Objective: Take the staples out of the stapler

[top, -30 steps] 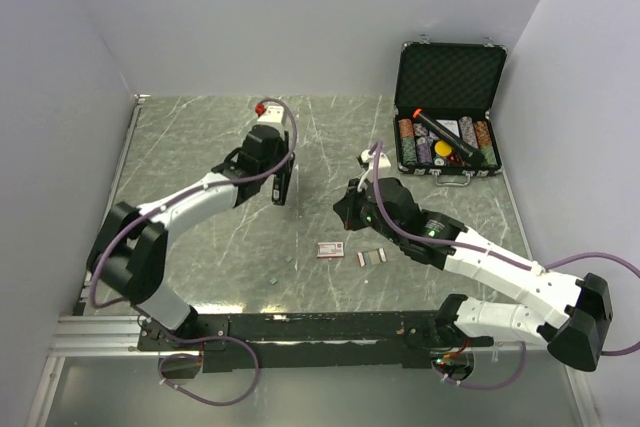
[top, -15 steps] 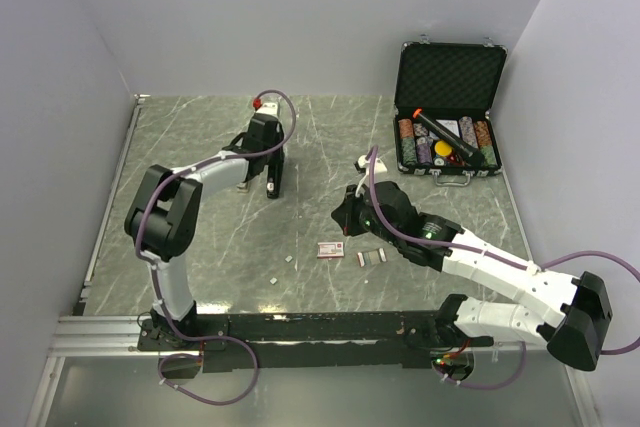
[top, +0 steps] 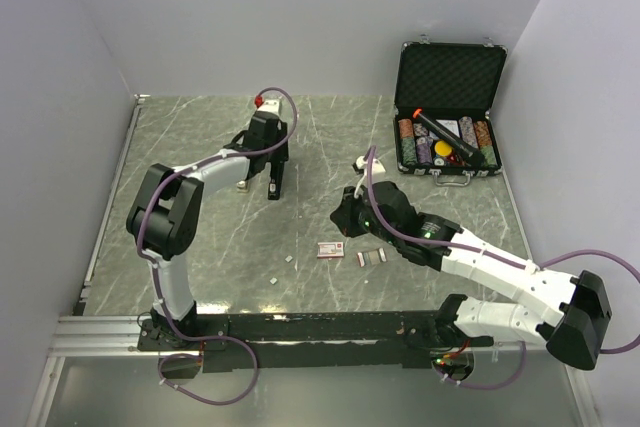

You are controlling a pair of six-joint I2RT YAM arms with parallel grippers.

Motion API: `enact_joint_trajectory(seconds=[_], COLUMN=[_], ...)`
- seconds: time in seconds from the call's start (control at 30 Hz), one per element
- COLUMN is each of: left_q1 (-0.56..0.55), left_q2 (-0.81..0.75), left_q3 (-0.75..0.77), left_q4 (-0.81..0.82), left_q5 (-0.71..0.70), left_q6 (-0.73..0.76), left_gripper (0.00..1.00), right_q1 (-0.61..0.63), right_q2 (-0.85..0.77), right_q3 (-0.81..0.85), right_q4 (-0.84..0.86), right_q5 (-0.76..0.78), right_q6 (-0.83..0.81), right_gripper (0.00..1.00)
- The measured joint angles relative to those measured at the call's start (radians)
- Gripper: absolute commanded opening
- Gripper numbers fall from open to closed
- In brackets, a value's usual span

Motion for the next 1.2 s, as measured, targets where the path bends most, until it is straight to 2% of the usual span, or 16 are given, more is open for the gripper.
enact_joint_trajectory(seconds=[0.27,0.43,0.77,0.93,1.2], left_q1=[0.0,0.0,-0.001,-0.001,-0.001], left_q2=[-0.008,-0.085,-0.468,-0.632,-0.924], left_q3=[0.016,0.014,-0.166,-0.247,-0.306], left_q4=[0.008,0.003,0.023,-0.001,-0.133], left_q5=[0.015,0.038,0.126,0.188,0.253], left_q6=[0.0,-0.003,-0.079,-0.116,-0.121], left_gripper=[0.59,0.6,0.59,0.61,0.63], right_q1=[0.0,0.0,0.015,0.064,0.134], right_q2=[0.0,-0.002,0.026,0.13,0.324], right_q3=[0.003,0.003,0.003,0.032,0.148], right_q4=[-0.035,-0.053,-0.05,-0.061,-0.076], right_q5=[-0.012,-0.037,-0.158,-0.183,-0.174], right_q6=[-0.007,-0.026,-0.075,-0.103,-0.139], right_gripper=[0.35,0.41,0.54,0.59,0.6])
